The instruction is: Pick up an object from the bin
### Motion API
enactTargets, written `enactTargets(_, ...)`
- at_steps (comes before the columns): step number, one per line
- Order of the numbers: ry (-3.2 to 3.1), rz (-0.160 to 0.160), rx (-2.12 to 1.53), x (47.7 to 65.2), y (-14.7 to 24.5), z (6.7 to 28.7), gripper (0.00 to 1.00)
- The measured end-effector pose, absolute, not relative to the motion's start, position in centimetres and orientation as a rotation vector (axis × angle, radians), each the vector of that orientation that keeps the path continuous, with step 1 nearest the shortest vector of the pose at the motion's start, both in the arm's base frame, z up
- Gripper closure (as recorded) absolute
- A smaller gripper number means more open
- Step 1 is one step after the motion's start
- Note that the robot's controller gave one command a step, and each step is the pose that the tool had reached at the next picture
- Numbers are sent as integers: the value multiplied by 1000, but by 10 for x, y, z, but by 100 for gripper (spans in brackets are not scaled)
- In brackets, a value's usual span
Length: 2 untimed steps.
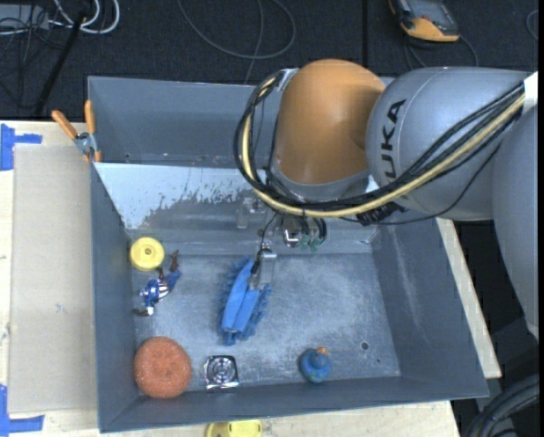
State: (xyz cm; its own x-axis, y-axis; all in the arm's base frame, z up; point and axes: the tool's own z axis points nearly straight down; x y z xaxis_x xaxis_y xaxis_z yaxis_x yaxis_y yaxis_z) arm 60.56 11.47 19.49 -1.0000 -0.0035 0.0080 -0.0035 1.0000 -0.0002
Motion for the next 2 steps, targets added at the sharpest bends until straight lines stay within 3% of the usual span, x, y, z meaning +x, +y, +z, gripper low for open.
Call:
enactTargets(1,-3142,-1,2,607,114,200,0)
enactTargets(2,-3143,0,129,599,114,159,0)
